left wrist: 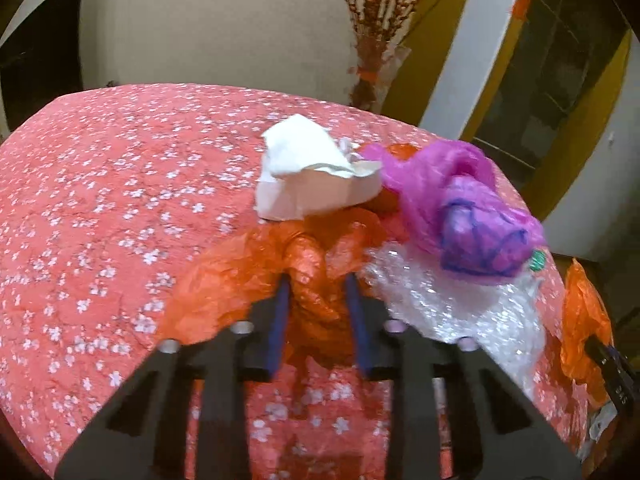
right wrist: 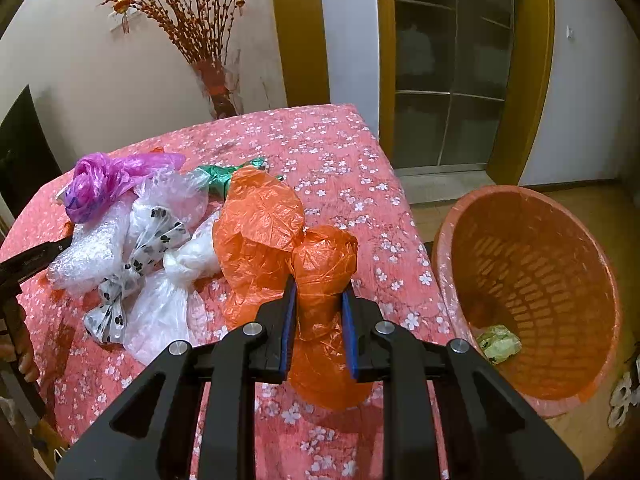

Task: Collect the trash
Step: 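Grasp an orange bag with the right gripper while the left gripper grasps another orange bag, then carry both orange bags over the basket and open both grippers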

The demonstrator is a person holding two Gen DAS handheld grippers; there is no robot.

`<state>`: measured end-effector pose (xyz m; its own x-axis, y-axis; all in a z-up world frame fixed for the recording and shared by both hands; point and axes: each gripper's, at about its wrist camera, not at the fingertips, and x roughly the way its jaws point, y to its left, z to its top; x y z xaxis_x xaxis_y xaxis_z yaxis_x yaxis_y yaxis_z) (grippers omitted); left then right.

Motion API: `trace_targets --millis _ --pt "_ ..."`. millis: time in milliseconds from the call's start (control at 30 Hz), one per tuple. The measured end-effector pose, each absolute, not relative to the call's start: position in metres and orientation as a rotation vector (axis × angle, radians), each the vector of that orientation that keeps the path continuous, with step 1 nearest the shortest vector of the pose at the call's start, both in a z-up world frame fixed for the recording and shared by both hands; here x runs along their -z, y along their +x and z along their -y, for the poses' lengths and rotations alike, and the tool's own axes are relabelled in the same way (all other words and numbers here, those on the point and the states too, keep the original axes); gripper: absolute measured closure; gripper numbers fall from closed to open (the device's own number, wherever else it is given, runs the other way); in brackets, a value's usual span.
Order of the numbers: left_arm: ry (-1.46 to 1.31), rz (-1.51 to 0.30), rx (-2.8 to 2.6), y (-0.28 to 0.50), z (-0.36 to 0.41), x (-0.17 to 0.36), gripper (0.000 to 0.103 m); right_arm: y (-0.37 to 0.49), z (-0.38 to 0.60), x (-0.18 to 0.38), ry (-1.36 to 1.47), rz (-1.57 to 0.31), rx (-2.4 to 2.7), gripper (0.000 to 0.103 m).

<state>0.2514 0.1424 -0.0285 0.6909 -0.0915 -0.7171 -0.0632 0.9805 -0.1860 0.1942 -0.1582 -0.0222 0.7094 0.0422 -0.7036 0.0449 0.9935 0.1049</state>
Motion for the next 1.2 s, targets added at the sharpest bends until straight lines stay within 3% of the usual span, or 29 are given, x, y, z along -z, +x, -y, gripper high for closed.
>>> trace_targets --millis 167,733,1200 --pt "-0.184 -0.775 0.007 0.237 -0.139 0.021 0.088 0.187 0.159 0.014 0.111 -0.761 -0.003 0.083" --pt "-0.169 -0.592 -0.041 0.162 -0.148 -0.050 0.089 0.152 0.167 -0.014 0.134 -0.671 -0.022 0.083" --pt "-0.171 -0.530 0.096 0.143 -0.089 -0.089 0.089 0.129 0.202 -0.028 0.171 -0.614 0.037 0.083"
